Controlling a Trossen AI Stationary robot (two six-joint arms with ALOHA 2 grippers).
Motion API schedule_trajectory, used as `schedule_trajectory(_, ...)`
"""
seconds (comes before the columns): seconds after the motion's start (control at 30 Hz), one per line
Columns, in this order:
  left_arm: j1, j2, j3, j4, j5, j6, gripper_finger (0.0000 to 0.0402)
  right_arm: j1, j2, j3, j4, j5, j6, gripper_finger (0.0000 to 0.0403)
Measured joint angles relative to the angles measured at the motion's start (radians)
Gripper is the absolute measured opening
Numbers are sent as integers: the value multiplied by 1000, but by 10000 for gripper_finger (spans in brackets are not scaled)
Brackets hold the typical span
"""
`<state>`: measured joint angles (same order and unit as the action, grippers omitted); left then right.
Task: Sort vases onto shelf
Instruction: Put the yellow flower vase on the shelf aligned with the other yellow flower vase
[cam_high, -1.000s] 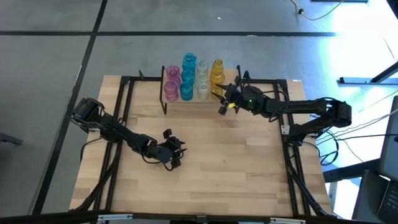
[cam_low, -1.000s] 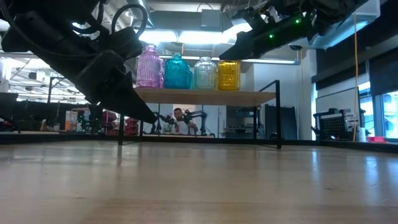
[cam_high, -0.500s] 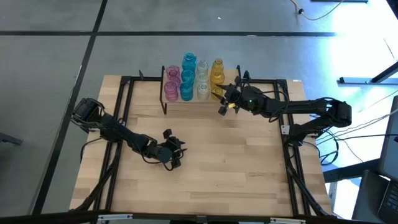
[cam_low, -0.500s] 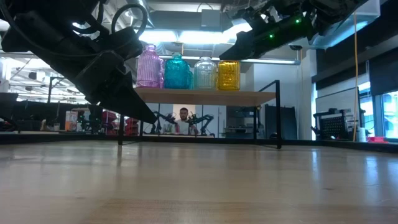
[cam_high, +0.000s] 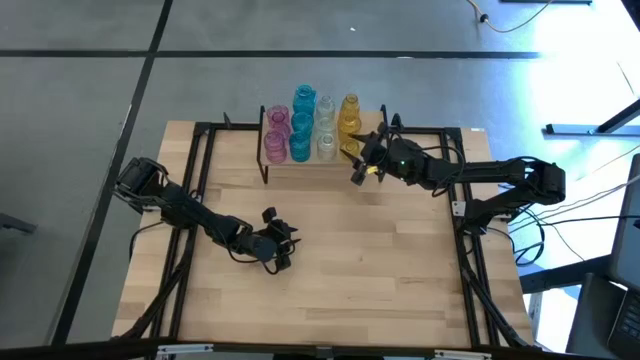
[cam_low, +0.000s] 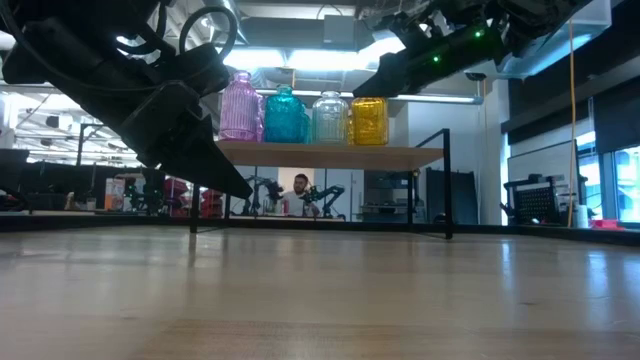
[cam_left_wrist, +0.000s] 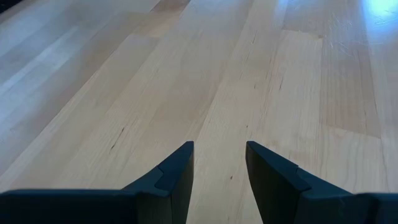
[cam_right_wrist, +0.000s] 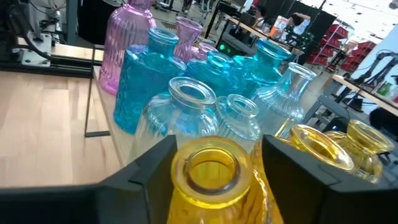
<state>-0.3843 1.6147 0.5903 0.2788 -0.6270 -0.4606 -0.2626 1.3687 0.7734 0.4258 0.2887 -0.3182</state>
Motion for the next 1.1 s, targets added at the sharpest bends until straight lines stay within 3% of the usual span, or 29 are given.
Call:
schedule_trajectory(0.17,0,0,0,0,0,0,140,0,1,0,20,35,-16,242)
schedule_trajectory(0.77,0,0,0,0,0,0,140,1,-22,-1,123,67,-62,243)
schedule_trajectory(0.9,0,0,0,-1,0,0,140,27,-105,-1,34,78,-64,243)
schedule_trajectory(1.1,0,0,0,0,0,0,140,119,-260,0,-306,85,-50,243)
